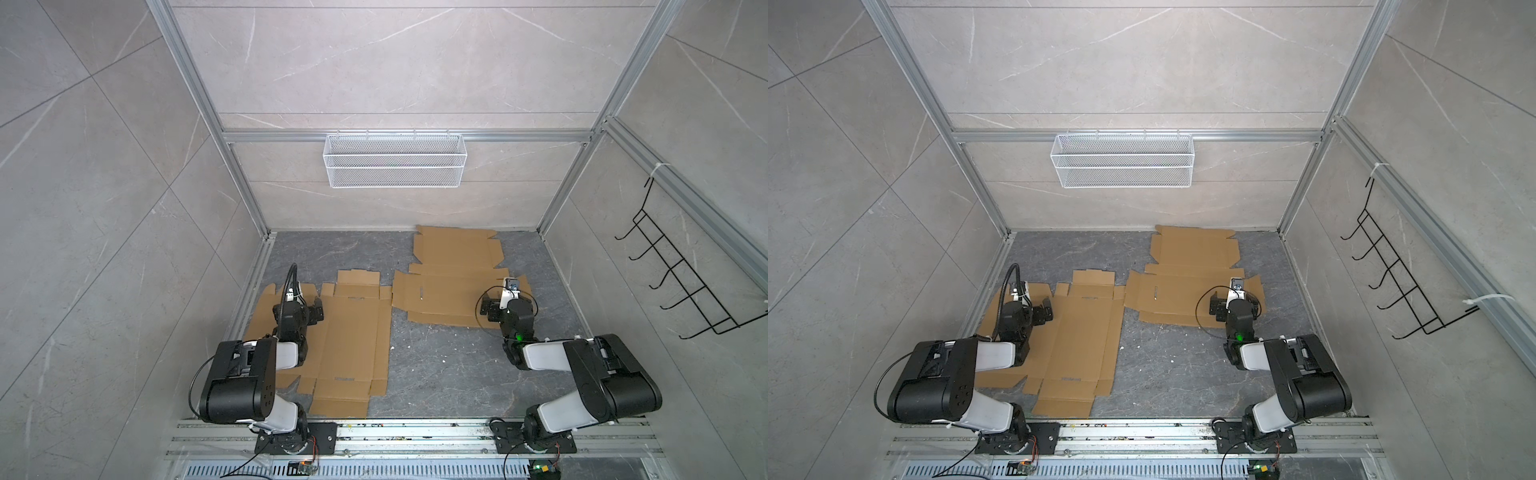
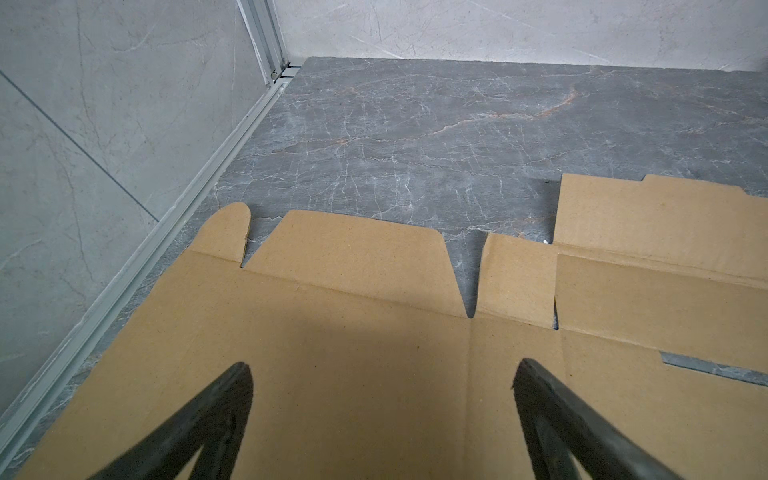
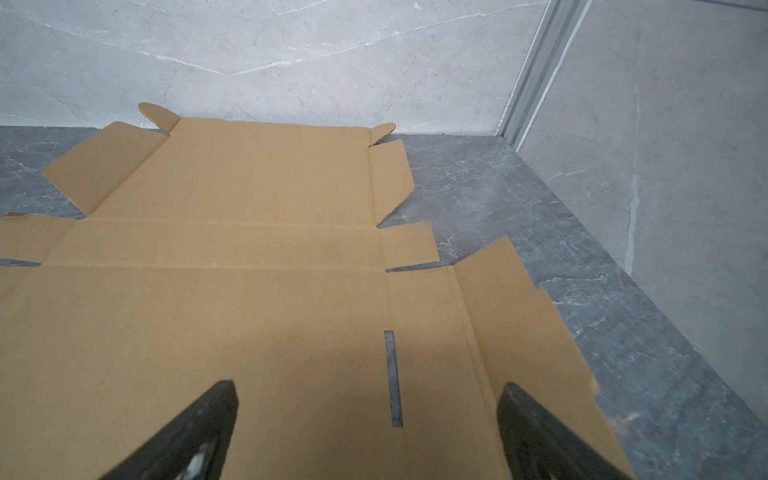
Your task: Fold the paper box
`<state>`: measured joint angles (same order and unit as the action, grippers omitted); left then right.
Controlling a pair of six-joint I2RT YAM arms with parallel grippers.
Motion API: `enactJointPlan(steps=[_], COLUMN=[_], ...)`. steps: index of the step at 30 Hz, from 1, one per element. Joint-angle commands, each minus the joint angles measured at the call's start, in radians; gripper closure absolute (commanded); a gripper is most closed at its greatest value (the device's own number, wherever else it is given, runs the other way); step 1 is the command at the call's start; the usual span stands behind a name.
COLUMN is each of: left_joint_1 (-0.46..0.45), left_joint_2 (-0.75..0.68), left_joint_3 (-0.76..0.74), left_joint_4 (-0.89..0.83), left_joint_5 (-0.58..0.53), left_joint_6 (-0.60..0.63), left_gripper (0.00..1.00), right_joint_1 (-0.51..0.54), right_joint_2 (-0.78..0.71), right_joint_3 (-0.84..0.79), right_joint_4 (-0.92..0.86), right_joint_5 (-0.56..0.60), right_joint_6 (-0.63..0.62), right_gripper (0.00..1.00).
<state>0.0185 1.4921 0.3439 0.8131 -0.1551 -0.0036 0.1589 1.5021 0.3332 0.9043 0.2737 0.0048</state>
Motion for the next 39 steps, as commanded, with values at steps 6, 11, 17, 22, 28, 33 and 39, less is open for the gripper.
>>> enactJointPlan(steps=[6,11,17,22,28,33,39], left_joint_1=[-0.151,-0.27,-0.284,-0.232,-0.313,-0.45,-0.484], left_joint_2=[-0.256,-0.421,-0.507,-0.503,-0.353,-0.228,0.004], left_joint_3=[0.096,0.205,0.308,0.37,0.516,0.544,0.656], left_joint_4=[-0.319,-0.562,-0.764,-0.816,-0.95,-0.909,-0.889], left_joint_5=[-0.301,-0.421,-0.277,-0.061,0.075,0.097,0.268], left_joint_6=[-0.031,-0.106,-0.363,-0.436,-0.414,-0.448,-0.509], left_gripper=[0.0,0.0,0.0,0.02,0.17,0.17,0.15], right_joint_1=[0.059,0.126,0.09,0.088,0.089,0.087,0.052], right_joint_2=[-0.334,-0.526,-0.478,-0.496,-0.514,-0.524,-0.479], right_joint_3=[0.104,0.289,0.478,0.45,0.393,0.296,0.196], right_joint_4=[-0.47,-0.952,-1.375,-1.456,-1.532,-1.437,-1.197], right_joint_5=[0.078,0.122,-0.103,-0.273,-0.421,-0.525,-0.537], right_joint_6=[0.059,0.226,0.504,0.646,0.805,0.953,1.08], right_gripper=[0.01,0.01,0.03,0.15,0.17,0.18,0.17])
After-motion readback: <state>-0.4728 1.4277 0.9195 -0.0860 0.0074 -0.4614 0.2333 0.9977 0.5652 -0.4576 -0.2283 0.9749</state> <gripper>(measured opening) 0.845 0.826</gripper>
